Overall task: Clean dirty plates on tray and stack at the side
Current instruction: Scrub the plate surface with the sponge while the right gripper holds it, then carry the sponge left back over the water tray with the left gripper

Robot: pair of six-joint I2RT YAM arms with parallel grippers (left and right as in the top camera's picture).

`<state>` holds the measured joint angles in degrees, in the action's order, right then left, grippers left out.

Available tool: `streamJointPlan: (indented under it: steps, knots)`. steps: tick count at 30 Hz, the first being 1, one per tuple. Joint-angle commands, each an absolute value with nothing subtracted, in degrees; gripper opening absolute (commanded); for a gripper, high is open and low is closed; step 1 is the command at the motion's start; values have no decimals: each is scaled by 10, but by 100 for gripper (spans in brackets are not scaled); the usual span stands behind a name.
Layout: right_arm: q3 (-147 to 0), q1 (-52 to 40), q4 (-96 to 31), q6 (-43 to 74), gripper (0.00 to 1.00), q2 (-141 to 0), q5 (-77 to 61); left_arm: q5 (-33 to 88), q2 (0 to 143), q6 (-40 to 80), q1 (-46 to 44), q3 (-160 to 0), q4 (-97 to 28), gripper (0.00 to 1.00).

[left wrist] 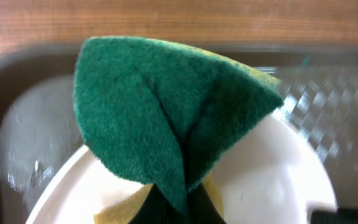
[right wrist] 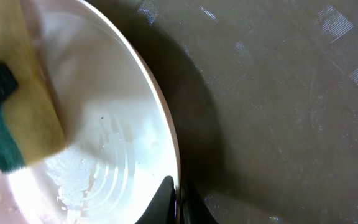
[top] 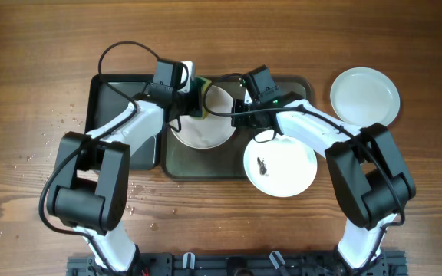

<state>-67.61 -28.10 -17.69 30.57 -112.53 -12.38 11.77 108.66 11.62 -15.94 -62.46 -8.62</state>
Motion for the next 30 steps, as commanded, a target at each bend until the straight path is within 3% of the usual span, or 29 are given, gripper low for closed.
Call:
streamJointPlan:
  steps: [1,8,15,23,30]
  knots:
    - [-670,-286,-175,300,4,-1133,-135,113,1094,107,-155,-622,-53,4]
    - [-670,-286,-173,299,4,-1133,-135,144,1084,107,-155,-623,29,4]
    - [-670,-286,-172,293,4,-1133,-133,205,964,162,-151,-631,2,4]
    - [-670,-286,-169,293,15,-1133,-133,48,796,174,-53,-631,-258,4]
    - [-670,-285,-166,300,20,-1133,-133,44,800,131,83,-613,-432,4]
